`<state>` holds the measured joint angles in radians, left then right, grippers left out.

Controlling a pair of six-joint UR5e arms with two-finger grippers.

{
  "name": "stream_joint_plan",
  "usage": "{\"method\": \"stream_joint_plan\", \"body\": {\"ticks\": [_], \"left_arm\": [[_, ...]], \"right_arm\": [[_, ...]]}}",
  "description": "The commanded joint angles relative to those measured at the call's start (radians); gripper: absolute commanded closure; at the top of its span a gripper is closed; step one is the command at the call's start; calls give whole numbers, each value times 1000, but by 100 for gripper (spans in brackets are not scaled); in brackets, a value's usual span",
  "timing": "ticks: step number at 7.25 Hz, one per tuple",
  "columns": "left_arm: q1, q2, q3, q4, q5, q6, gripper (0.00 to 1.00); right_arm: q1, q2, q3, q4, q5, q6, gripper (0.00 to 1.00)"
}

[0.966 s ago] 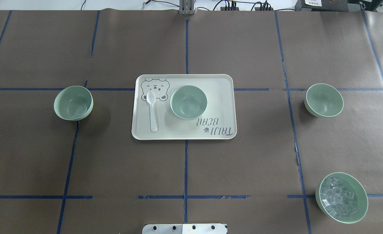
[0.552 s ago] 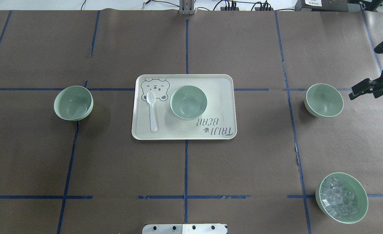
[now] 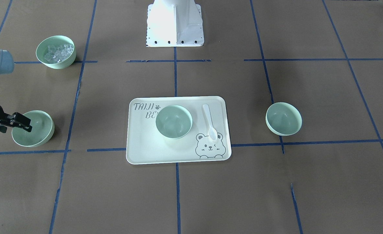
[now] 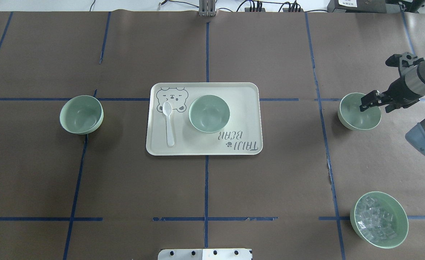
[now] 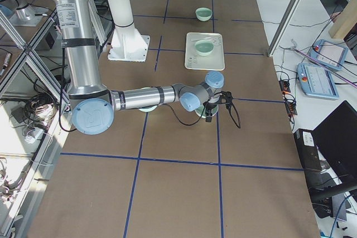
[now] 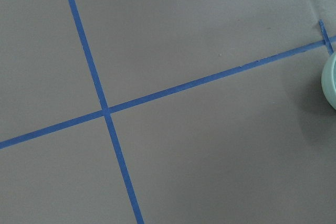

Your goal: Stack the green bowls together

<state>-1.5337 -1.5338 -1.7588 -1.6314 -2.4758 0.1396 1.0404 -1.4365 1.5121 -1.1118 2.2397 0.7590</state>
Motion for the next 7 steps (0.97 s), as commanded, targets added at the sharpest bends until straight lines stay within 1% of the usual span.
{"method": "stream_joint_plan", "body": {"ticks": [1, 2, 4, 5, 6, 7], "left_arm": [[0, 0, -2, 1, 0, -2, 0], [0, 0, -2, 1, 0, -2, 0], [0, 0, -4, 1, 0, -2, 0], [0, -2, -5, 1, -2, -3, 0], [0, -2, -11, 1, -2, -3, 0], [0, -2, -19, 1, -2, -3, 0]], "right_arm": [[-19, -8, -6, 1, -22, 5, 97], [-17, -10, -1, -8, -14, 5, 100], [-13, -10, 8, -11, -6, 5, 100], [-8, -8, 40, -14, 20, 6, 100], [-4, -2, 93, -37, 44, 10, 100], [-5, 45, 140, -99, 79, 14, 100]]}}
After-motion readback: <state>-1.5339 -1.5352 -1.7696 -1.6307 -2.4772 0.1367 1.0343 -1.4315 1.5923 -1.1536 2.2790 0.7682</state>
